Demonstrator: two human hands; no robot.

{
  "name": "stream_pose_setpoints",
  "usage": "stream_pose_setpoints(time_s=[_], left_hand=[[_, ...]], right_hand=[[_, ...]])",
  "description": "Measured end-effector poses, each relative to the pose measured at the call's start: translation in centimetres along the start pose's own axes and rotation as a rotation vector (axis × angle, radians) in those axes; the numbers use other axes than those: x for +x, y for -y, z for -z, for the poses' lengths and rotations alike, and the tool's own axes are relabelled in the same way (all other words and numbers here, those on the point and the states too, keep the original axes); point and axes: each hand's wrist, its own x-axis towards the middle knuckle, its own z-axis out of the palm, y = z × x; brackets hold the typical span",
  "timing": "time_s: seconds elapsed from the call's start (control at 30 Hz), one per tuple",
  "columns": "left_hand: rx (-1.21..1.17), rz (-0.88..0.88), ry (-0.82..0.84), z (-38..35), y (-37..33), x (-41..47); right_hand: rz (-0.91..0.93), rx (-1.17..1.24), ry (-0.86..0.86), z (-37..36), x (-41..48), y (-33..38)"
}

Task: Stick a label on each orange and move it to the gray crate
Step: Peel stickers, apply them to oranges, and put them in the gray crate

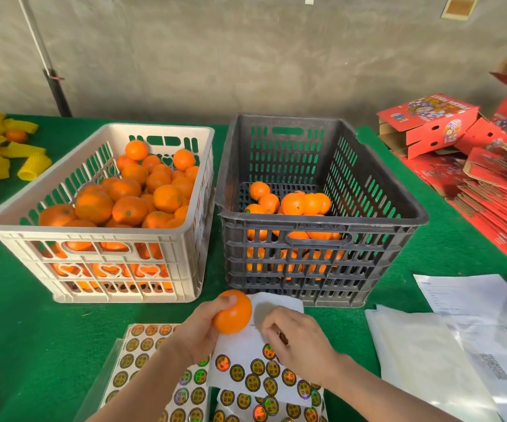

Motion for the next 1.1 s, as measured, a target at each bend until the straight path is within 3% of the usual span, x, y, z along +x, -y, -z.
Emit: stream_pose_setpoints(time_s=[0.2, 0.4, 0.57, 0.7, 0.77, 1.1], left_hand=[[0.27, -0.155, -0.115, 0.6, -0.2, -0.8], [0.248, -0.377, -0.009, -0.2, -2.5, -2.3], [0.173, -0.411, 0.165, -1.4, -4.1, -3.1], [-0.071, -0.401, 0.311, -2.8, -5.2, -3.7], [-0.169, -0.397, 0.306, -3.6, -6.1, -4.2], [-0.274, -0.469, 0.293, -6.1, -8.5, -5.6]], right_hand=[[-0.399, 0.264, -0.038, 0.7, 1.1, -0.3], [-0.59, 0.607, -0.103, 2.2, 3.1, 0.6], [-0.511, 0.87, -0.176, 4.0, 5.1, 3.3], [-0.44, 0.944, -0.236, 5.3, 6.0, 5.5], [-0.419, 0.952, -0.251, 6.0, 6.4, 6.3], [-0.197, 0.581, -0.355, 7.3, 8.5, 8.2]])
